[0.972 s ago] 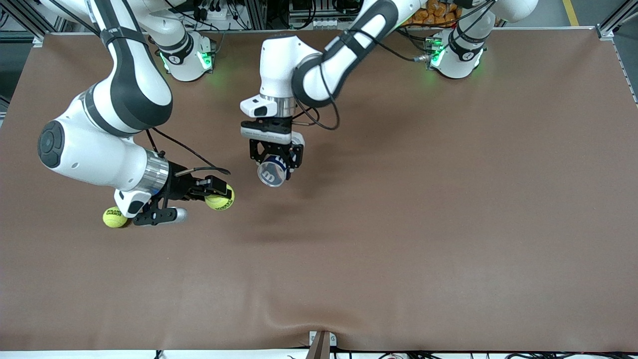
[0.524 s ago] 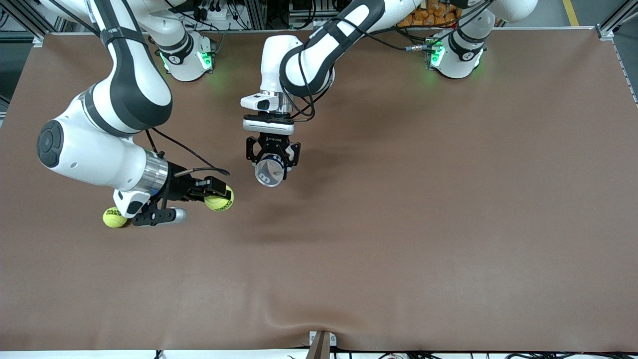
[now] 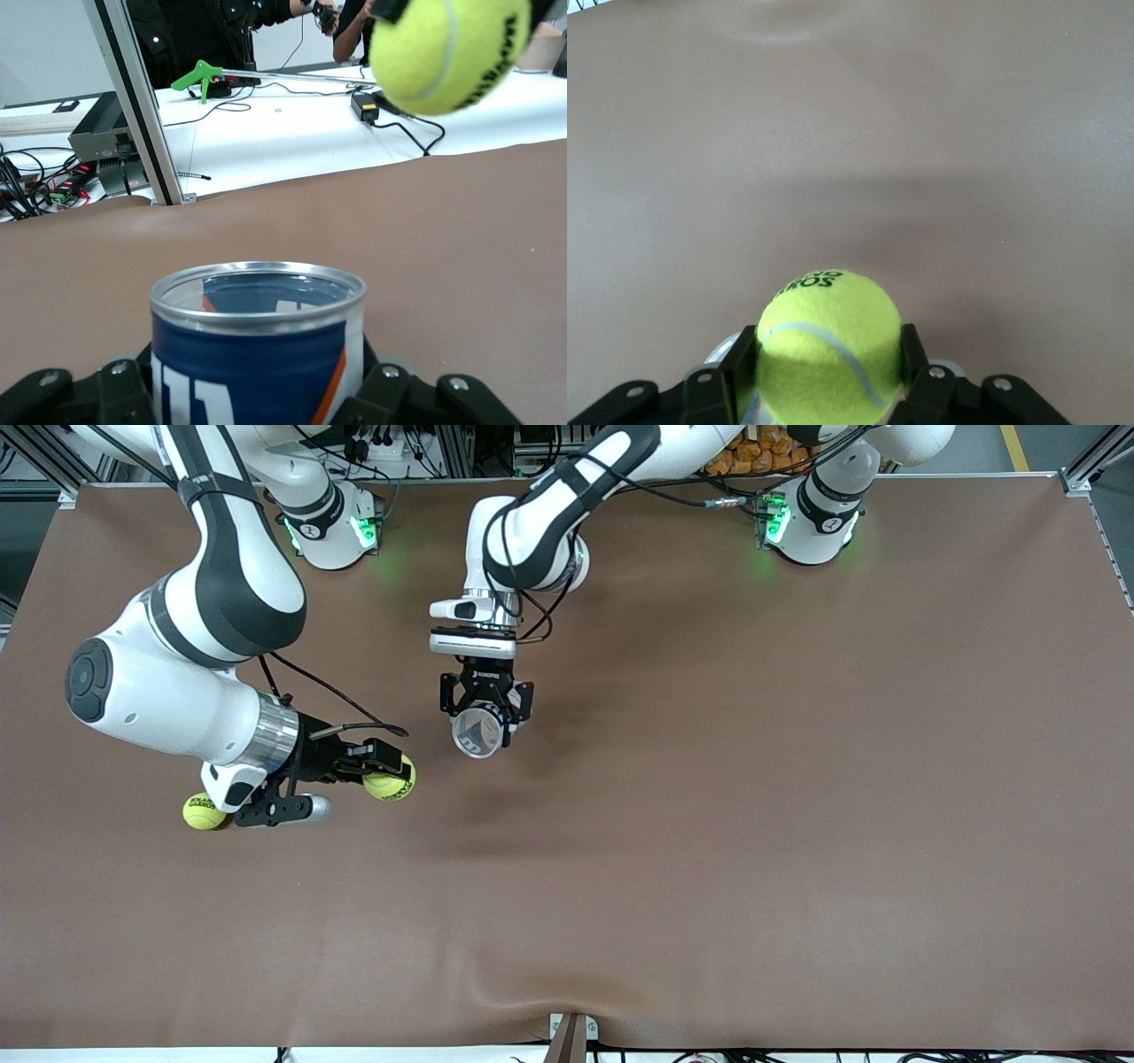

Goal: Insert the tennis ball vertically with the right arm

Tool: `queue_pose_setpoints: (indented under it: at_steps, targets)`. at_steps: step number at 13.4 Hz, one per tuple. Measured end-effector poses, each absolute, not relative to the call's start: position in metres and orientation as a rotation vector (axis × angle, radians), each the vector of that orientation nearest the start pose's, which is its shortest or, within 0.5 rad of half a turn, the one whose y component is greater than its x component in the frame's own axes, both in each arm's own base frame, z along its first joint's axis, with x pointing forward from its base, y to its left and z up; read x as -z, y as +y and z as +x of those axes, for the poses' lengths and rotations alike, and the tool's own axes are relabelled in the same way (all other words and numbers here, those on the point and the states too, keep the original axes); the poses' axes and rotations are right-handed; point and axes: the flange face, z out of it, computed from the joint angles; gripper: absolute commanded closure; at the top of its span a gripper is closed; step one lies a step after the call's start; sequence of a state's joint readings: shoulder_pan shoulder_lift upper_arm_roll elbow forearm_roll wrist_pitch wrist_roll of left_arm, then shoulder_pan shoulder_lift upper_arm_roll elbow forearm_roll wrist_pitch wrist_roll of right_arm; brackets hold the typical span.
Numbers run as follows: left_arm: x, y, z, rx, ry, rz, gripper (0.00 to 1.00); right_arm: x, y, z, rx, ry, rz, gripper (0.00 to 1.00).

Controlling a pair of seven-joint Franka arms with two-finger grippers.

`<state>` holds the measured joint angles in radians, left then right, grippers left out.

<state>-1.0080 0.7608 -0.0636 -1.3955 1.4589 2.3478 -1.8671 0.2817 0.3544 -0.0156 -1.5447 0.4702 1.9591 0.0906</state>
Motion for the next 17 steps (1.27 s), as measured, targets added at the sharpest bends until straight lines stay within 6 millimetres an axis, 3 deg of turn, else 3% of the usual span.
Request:
queue_pose_setpoints:
  at_steps: [5, 11, 17]
  targets:
    - [-0.271, -0.663, 0.364, 1.798, 0.211, -2.658, 0.25, -0.46, 0.207, 0.642, -0.025, -0.013, -2.703, 1.0]
    - [-0.211, -0.658, 0.36, 1.97, 0.215, -2.469, 0.24, -0.461, 0.212, 0.641, -0.02, -0.022, -2.702, 1.0]
    - [-0.193, -0.66, 0.351, 2.164, 0.151, -2.347, 0.24, -0.462, 0.214, 0.64, -0.019, -0.026, -2.702, 1.0]
